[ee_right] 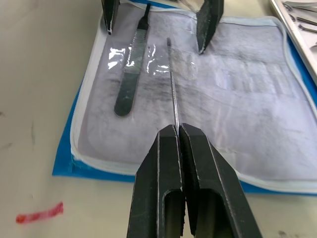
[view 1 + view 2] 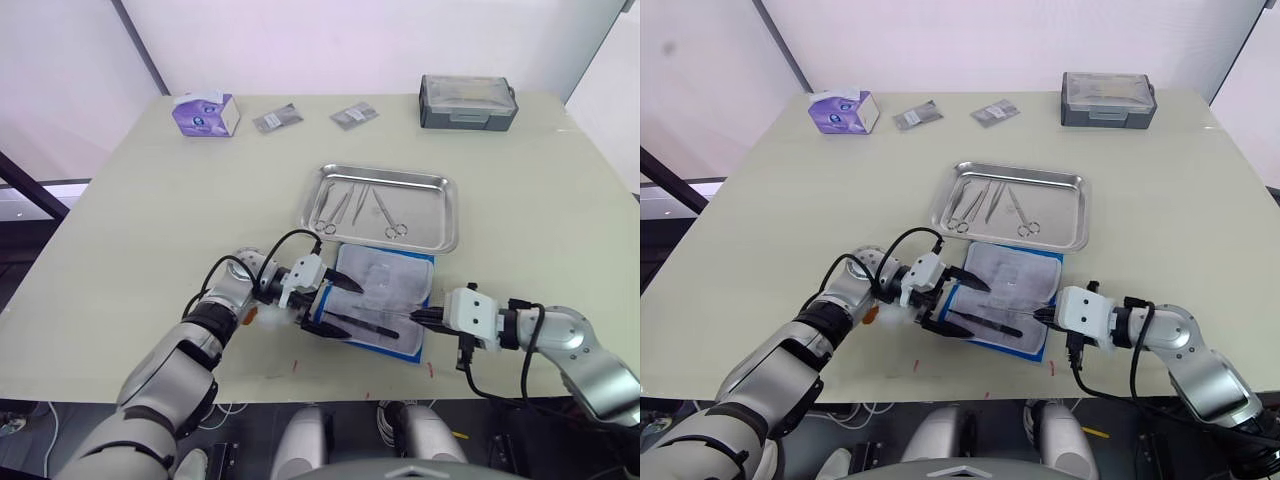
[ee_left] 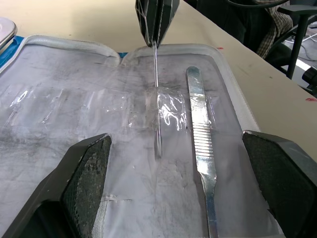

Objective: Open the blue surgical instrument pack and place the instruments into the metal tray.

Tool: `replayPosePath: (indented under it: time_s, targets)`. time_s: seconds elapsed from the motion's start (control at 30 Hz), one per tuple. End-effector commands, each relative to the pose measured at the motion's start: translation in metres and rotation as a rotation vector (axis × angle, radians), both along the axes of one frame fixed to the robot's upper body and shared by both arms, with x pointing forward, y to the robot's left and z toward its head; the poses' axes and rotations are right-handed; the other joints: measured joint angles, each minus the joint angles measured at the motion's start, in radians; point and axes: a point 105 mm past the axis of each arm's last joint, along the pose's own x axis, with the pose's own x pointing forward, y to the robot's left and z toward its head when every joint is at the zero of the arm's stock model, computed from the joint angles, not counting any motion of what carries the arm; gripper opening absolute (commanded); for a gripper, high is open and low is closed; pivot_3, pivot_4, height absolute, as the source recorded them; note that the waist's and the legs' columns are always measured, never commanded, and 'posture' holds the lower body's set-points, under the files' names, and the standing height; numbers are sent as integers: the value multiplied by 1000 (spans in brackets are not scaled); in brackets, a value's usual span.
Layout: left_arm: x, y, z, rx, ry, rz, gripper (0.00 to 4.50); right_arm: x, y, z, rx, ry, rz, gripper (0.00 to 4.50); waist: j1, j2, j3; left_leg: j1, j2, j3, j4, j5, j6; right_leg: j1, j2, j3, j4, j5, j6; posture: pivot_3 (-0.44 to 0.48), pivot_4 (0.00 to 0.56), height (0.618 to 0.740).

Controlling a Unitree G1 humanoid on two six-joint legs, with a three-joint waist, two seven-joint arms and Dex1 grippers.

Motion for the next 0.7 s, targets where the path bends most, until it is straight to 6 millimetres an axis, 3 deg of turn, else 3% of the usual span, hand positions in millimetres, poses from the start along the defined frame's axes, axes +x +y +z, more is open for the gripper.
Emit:
replayPosePath:
  time_s: [0.03,0.7]
  targets:
    - [-22,3,-31,81,119,-56,4500,-3,0,14,10,-47,26,62,1,0,0,0,0,0,0,0,0,0,0,0,0,0,0,0,150,738]
    - [-22,4,-31,81,122,-53,4500,-12,-30,22,-15,-24,-26,62,6,0,0,0,0,0,0,0,0,0,0,1,0,0,0,0,150,738]
